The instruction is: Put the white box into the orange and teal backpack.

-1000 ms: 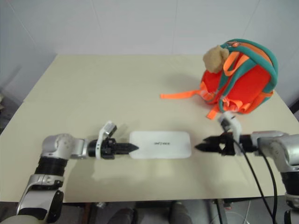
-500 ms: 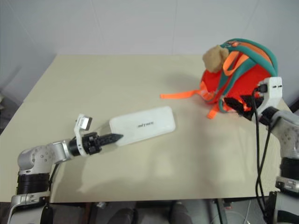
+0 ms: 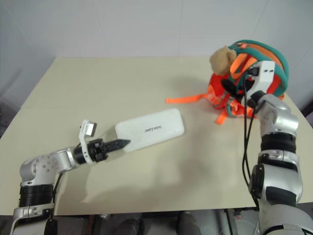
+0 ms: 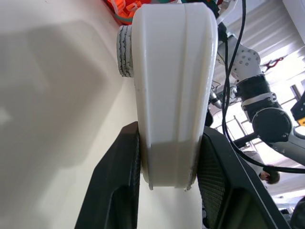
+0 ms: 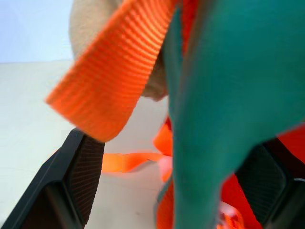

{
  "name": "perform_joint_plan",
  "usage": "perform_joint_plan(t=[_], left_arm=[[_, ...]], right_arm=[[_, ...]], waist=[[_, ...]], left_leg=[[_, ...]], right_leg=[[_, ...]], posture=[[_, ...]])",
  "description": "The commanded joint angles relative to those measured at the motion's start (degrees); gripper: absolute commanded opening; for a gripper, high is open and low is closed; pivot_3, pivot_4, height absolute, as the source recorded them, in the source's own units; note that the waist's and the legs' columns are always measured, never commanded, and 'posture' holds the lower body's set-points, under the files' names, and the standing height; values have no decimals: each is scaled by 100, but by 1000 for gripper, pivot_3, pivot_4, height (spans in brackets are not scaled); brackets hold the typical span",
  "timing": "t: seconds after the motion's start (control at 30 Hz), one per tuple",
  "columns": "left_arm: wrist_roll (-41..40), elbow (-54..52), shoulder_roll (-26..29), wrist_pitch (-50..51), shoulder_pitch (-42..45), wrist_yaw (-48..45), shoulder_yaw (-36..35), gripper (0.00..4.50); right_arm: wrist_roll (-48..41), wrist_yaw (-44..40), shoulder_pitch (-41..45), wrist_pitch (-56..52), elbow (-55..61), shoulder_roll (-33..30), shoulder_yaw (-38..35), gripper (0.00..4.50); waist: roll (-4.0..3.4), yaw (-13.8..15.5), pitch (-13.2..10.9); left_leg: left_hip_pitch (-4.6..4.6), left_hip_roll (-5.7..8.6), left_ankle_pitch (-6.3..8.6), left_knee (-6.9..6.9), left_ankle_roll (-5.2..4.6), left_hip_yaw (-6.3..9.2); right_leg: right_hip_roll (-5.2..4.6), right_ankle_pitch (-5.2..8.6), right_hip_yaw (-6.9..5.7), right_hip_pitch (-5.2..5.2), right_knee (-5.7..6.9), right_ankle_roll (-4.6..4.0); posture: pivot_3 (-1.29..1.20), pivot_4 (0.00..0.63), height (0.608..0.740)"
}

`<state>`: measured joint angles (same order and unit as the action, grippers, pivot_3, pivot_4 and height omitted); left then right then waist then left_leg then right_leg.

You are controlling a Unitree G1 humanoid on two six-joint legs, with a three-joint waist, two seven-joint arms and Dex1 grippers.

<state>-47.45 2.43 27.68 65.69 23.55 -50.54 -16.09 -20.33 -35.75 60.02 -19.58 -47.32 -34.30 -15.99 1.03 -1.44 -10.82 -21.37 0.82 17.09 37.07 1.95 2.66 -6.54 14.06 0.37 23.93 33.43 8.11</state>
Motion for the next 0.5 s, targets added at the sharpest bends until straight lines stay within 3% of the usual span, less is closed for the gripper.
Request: perform_joint_plan(t=[0.03, 0.2, 0.4, 0.5], left_arm=[[-200, -191, 25, -191, -65, -31, -152, 1291], [-163, -191, 138, -420, -160, -115, -155, 1291], [-109, -29, 362, -719, -298, -217, -258, 1291], [-55, 91, 446, -940, -371, -247, -338, 1291]], right_arm=[[85, -43, 418, 596, -683, 41, -98, 4104], [155, -236, 750, 947, -1303, 66, -101, 2651], [-18, -888, 872, 696, -1119, 114, -59, 697], [-384, -1640, 807, -398, -362, 111, 57, 549]], waist=[[0, -20, 0], [-1, -32, -1], [-4, -59, -2], [-10, -70, -6]], left_leg=[[0, 0, 0, 0, 0, 0], [2, -4, 0, -2, 2, -1], [3, -10, 1, -2, 4, -4], [3, -12, 2, -2, 5, -5]], right_leg=[[0, 0, 0, 0, 1, 1], [3, 0, 0, 0, 1, 0], [9, 0, 2, 1, 2, 0], [11, 0, 2, 2, 3, -1]], posture=[[0, 150, 740], [0, 150, 740], [0, 150, 740], [0, 150, 740]])
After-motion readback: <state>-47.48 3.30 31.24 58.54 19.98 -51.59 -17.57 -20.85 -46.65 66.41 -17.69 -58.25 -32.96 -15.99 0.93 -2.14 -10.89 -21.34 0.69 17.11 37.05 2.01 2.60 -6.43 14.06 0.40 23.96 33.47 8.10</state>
